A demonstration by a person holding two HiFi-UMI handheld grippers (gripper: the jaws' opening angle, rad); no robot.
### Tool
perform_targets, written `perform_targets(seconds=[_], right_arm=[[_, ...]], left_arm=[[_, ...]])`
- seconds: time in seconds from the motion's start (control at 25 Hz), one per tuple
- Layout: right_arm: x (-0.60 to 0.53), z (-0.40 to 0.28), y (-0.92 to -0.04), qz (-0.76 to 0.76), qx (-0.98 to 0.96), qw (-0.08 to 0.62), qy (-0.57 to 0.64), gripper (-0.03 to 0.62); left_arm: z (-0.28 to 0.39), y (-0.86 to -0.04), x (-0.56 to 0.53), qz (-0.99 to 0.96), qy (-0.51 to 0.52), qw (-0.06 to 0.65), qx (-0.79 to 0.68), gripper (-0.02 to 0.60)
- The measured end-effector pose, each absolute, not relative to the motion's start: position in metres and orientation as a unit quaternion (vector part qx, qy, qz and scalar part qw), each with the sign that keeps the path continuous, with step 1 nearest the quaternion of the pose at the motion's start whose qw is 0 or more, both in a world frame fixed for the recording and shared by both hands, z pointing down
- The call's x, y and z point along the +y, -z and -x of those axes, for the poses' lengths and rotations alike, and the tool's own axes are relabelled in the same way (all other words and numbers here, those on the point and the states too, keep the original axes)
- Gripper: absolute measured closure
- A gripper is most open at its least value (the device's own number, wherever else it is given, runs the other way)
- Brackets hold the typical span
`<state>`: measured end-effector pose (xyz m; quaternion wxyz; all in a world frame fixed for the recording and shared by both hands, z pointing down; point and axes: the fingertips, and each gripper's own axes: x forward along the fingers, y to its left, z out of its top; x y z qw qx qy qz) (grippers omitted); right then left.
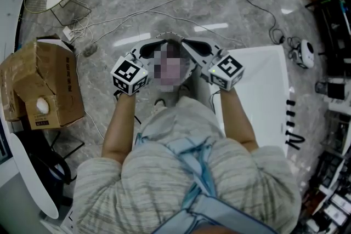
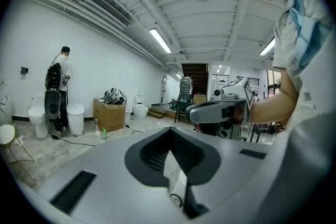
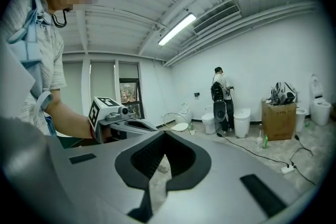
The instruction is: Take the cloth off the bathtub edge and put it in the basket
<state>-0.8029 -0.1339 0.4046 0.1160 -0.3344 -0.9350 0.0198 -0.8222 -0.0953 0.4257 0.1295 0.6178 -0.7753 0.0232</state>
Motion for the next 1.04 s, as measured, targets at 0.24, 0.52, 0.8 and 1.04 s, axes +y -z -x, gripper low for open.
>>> perform_targets(seconds=[0.24,0.52,0.8,1.04], right_arm=[[-0.133,0.800,-0.411,0.330,-0.936,0.122,-0.019,0.591],[-0.136,0.801,-0.406,0.329,-0.937,0.117,-0.018,0.591],[-0.140,0.800,-0.408,0.331,-0.937,0.115,-0.013,0.591],[-0.142,0.803,-0.411,0.328,-0.937,0.123,-0.010,0.591]], left_arm=[[0.819,-0.423,-0.094,-0.622,-0.016,0.123,-0.773,0.577],[0.821,-0.418,-0.092,-0.621,-0.002,0.116,-0.775,0.578],[0.825,-0.418,-0.089,-0.617,0.006,0.114,-0.779,0.577],[0.825,-0.419,-0.092,-0.622,0.004,0.114,-0.775,0.577]])
